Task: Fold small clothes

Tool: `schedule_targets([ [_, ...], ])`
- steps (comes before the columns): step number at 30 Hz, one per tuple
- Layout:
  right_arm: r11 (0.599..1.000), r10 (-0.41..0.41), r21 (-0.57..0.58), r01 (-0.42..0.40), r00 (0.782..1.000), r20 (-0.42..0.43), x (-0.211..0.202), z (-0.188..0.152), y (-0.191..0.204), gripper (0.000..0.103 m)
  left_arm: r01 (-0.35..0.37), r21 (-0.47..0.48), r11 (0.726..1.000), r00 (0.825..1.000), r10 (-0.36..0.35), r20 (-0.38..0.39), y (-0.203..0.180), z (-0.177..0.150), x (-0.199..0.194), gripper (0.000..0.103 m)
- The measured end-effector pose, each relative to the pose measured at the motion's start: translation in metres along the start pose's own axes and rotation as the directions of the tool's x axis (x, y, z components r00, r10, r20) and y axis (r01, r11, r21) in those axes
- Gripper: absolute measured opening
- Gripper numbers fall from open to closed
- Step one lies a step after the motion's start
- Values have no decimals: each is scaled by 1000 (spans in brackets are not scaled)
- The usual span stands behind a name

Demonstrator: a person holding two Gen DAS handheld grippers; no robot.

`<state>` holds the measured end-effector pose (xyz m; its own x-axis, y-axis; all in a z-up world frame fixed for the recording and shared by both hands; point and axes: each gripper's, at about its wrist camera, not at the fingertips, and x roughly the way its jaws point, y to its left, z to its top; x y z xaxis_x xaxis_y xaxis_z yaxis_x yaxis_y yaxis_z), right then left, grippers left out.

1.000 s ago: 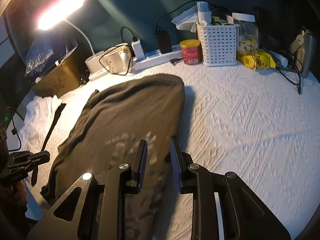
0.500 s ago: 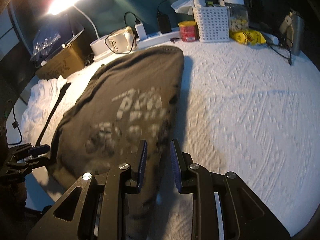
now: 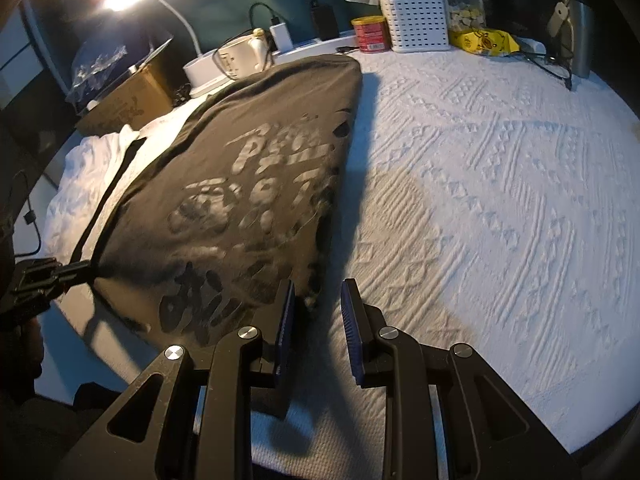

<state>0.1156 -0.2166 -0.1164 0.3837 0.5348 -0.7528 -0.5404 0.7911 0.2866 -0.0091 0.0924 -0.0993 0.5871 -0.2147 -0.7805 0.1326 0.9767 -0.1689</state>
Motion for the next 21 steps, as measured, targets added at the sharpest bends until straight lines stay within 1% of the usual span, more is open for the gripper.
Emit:
schedule_targets([
  [2, 1000, 16, -1, -16, 1000, 2, -2, -4, 2, 26, 13, -2, 1000, 1000, -13, 3, 0, -1, 0, 2],
  [5, 999, 39, -7, -39, 999, -6, -3, -8, 5, 26, 37, -42, 998, 999, -37, 0, 5, 2, 0, 3],
  [7, 999, 38, -9, -38, 999, -1, -4, -11, 7, 26, 26, -42, 999, 1000, -26, -2, 5, 4, 3, 3],
  [11, 998, 64, 16, -64, 998, 13, -8, -17, 8, 26, 30, -46, 998, 1000, -30, 0, 2, 5, 8, 3],
  [13, 998, 70, 10, -70, 997, 20, -8, -19, 9, 26, 41, -12, 999, 999, -41, -9, -4, 4, 8, 3],
  [15, 997, 77, -1, -77, 997, 25, -9, -20, 9, 26, 34, 39, 999, 999, -33, -21, -15, 1, 6, 1],
  [16, 996, 86, 7, -86, 996, 26, -9, -19, 7, 25, 39, 43, 998, 999, -38, -33, -18, -1, 6, 1],
  [17, 996, 92, 15, -92, 995, 28, -9, -19, 5, 22, 44, 46, 998, 998, -42, -43, -22, -2, 6, 1],
  [18, 996, 91, 21, -92, 995, 28, -8, -19, 3, 12, 41, 42, 998, 998, -39, -48, -24, -4, 6, 1],
  [21, 995, 95, 3, -95, 995, 25, -10, -18, 1, 9, 45, 18, 999, 996, -43, -77, -29, -8, 10, 1],
])
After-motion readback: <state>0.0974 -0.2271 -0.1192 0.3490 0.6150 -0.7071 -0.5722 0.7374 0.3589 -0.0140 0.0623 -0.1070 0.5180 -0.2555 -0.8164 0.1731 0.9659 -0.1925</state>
